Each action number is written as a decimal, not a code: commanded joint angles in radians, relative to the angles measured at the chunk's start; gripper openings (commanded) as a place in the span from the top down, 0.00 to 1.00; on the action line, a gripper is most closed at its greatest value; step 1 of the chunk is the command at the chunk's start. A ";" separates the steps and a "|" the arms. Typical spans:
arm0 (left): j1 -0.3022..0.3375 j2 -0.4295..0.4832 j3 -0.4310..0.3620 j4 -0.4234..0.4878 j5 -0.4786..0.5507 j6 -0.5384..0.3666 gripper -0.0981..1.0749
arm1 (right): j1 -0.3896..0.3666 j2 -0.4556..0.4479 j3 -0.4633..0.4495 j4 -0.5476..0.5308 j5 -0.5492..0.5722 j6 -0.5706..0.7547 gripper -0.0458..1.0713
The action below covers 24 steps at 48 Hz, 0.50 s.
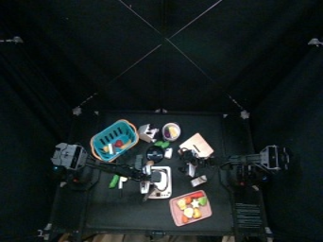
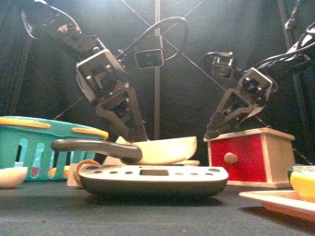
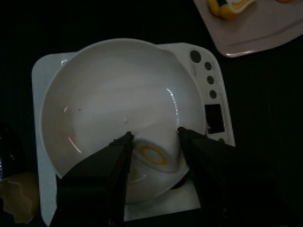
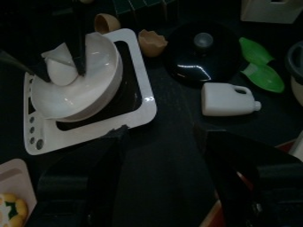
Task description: Grab egg half from pan
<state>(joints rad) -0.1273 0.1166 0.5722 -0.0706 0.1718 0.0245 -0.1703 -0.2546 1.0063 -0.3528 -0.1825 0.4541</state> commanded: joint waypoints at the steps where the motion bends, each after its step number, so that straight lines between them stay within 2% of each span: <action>1: 0.002 -0.026 -0.035 0.012 -0.003 0.002 0.43 | -0.002 -0.014 -0.006 0.002 -0.005 0.000 0.13; 24: 0.002 -0.040 -0.048 0.044 -0.005 0.000 0.43 | -0.002 -0.012 -0.006 0.002 -0.005 0.002 0.14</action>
<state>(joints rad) -0.1289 0.1135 0.5507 -0.0276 0.1718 0.0245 -0.1718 -0.2546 1.0078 -0.3528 -0.1825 0.4541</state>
